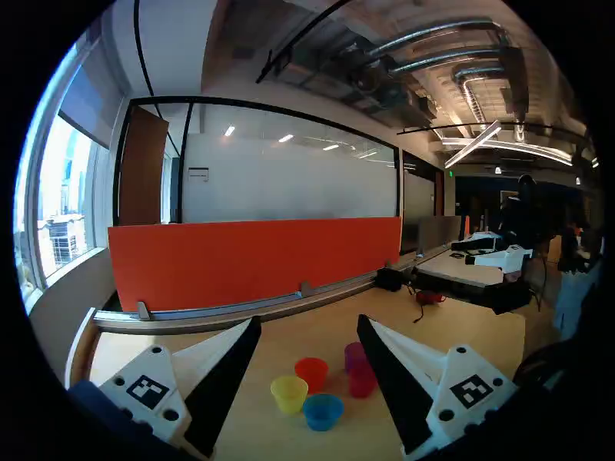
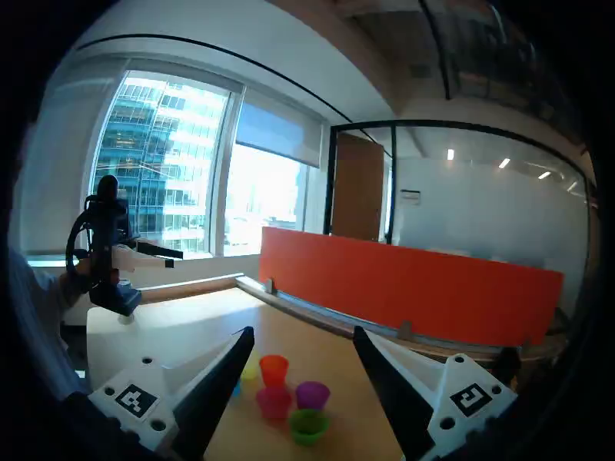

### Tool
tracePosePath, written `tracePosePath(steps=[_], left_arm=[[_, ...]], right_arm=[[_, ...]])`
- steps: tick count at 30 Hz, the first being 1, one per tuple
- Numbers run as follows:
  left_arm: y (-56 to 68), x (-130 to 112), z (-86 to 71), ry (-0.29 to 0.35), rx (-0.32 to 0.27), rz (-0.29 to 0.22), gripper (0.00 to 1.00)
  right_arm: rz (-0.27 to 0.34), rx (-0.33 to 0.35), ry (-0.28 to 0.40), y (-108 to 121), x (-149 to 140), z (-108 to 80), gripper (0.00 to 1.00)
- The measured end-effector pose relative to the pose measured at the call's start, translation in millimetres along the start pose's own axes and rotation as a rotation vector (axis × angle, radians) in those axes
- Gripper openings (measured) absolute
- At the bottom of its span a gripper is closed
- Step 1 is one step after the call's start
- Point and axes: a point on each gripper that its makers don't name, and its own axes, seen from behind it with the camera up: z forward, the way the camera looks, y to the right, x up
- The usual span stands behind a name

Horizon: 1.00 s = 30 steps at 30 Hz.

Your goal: Pour water

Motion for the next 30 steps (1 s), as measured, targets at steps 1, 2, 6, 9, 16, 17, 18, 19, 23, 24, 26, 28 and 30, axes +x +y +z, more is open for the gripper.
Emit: tracePosePath(steps=[1, 2, 6, 9, 16, 17, 18, 19, 23, 24, 26, 28, 30], left_arm=[[1.0, -1, 0.3, -0.002, -0.006, 0.001, 0.93], [2.0, -2, 0.5, -0.004, -0.011, 0.003, 0.93], [3.5, -10, 3.3, -0.019, -0.027, 0.009, 0.93], [2.9, -16, 6.5, -0.035, -0.032, 0.011, 0.93], [6.0, -32, 12.5, -0.051, -0.059, 0.016, 0.93], [6.7, -35, 13.0, -0.055, -0.064, 0.016, 0.93], [7.3, -38, 13.6, -0.060, -0.068, 0.016, 0.93], [8.0, -41, 14.2, -0.065, -0.073, 0.017, 0.93], [9.5, -54, 15.9, -0.086, -0.087, 0.021, 0.93], [9.6, -57, 16.2, -0.091, -0.089, 0.022, 0.93], [9.9, -64, 16.8, -0.102, -0.093, 0.021, 0.93], [10.3, -70, 17.8, -0.112, -0.097, 0.022, 0.93], [10.7, -76, 19.0, -0.122, -0.100, 0.024, 0.93]], right_arm=[[0.000, 0.002, -0.004, 1, -1, 0.6, 1.00], [0.000, 0.004, -0.008, 1, -3, 1.1, 1.00], [0.000, 0.014, -0.029, 3, -10, 3.5, 1.00], [0.001, 0.022, -0.047, 4, -17, 5.6, 1.00], [-0.013, 0.044, -0.099, 2, -39, 11.7, 1.00], [-0.015, 0.046, -0.106, 1, -43, 12.6, 1.00], [-0.017, 0.048, -0.113, 1, -46, 13.4, 1.00], [-0.017, 0.050, -0.121, 0, -49, 14.4, 1.00], [-0.013, 0.057, -0.143, -1, -61, 17.6, 1.00], [-0.011, 0.059, -0.148, -1, -64, 18.3, 1.00], [-0.007, 0.061, -0.161, -1, -70, 19.2, 1.00], [-0.005, 0.062, -0.174, -1, -76, 20.1, 1.00], [-0.003, 0.063, -0.186, -1, -82, 20.8, 1.00]])
